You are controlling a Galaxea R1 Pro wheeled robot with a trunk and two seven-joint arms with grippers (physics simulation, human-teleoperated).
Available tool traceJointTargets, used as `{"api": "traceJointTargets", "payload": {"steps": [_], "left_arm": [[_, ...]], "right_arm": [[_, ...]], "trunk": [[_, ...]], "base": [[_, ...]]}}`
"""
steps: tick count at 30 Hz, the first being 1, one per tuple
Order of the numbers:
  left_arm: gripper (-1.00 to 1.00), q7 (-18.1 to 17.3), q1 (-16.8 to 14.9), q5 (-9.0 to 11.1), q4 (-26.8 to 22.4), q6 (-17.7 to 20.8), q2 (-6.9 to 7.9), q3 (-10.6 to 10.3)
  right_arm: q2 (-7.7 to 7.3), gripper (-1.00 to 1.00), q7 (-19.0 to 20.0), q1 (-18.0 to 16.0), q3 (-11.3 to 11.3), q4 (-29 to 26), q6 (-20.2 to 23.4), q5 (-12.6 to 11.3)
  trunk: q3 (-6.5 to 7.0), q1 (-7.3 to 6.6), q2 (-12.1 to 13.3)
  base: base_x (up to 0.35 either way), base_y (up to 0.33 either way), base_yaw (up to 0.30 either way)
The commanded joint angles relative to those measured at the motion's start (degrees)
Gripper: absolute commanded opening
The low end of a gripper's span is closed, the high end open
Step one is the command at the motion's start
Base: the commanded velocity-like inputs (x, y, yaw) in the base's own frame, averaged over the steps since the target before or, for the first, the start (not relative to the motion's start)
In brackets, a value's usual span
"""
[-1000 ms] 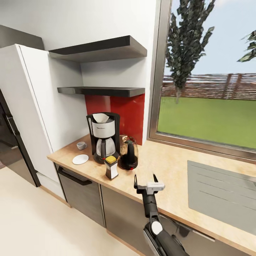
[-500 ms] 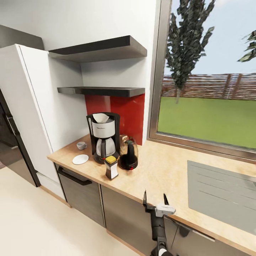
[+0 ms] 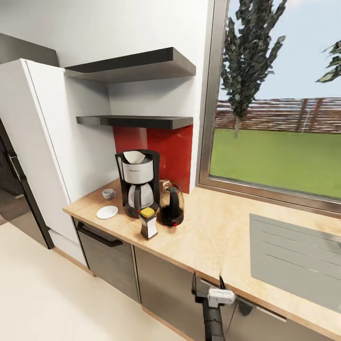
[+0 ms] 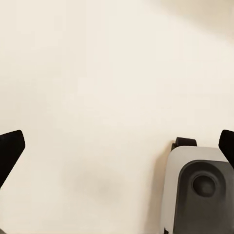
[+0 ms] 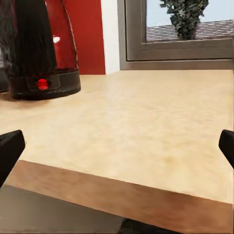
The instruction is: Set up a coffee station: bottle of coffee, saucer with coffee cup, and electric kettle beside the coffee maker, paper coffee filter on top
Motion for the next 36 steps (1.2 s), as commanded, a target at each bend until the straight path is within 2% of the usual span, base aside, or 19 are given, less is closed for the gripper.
{"api": "traceJointTargets", "payload": {"steps": [1, 3, 13, 19, 23, 27, 32, 36], "left_arm": [[1.00, 0.23, -0.04, -0.63, 0.10, -0.25, -0.01, 0.26], [1.00, 0.23, -0.04, -0.64, 0.10, -0.25, -0.01, 0.24], [1.00, 0.23, -0.04, -0.63, 0.10, -0.29, -0.07, 0.23], [1.00, 0.23, -0.04, -0.55, 0.10, -0.33, -0.12, 0.36], [1.00, 0.18, -0.04, -0.56, 0.24, -0.26, -0.22, 0.52], [1.00, 0.00, 0.03, -0.63, 0.70, 0.11, -0.20, 0.44], [1.00, -0.11, 0.12, -0.59, 0.96, 0.57, -0.17, 0.46], [1.00, 0.26, 0.14, -0.49, 1.21, 0.74, -0.06, 0.71]], "right_arm": [[0.34, 1.00, -0.57, -0.04, 0.42, 0.93, -0.05, 0.04], [0.88, 1.00, -0.54, 0.10, 0.42, 2.60, -0.04, 0.04], [0.88, 1.00, -0.50, 1.04, 0.42, 11.39, 0.12, 0.04], [0.88, 1.00, -0.50, 1.74, 0.33, 14.06, 0.41, -0.05], [0.88, 1.00, -0.50, 3.62, 0.14, 14.55, 0.54, -0.31], [0.88, 1.00, -0.44, 8.04, -0.04, 14.74, 1.04, -0.59], [0.88, 1.00, -0.42, 11.59, -0.09, 14.78, 6.29, -0.68], [0.88, 1.00, -0.35, 12.68, -0.12, 14.77, 15.02, -1.10]], "trunk": [[-0.02, 0.02, -0.04], [-0.02, 0.02, -0.04], [-0.02, 0.02, -0.04], [-0.02, 0.02, -0.04], [-0.02, 0.02, -0.04], [-0.02, 0.02, -0.04], [-0.02, 0.02, -0.04], [-0.02, 0.02, -0.04]], "base": [[0.000, 0.000, 0.000], [0.000, 0.000, 0.000], [0.000, 0.000, 0.000], [0.000, 0.000, 0.000], [0.000, 0.000, 0.000], [0.000, 0.000, 0.000], [0.000, 0.000, 0.000], [0.000, 0.000, 0.000]]}}
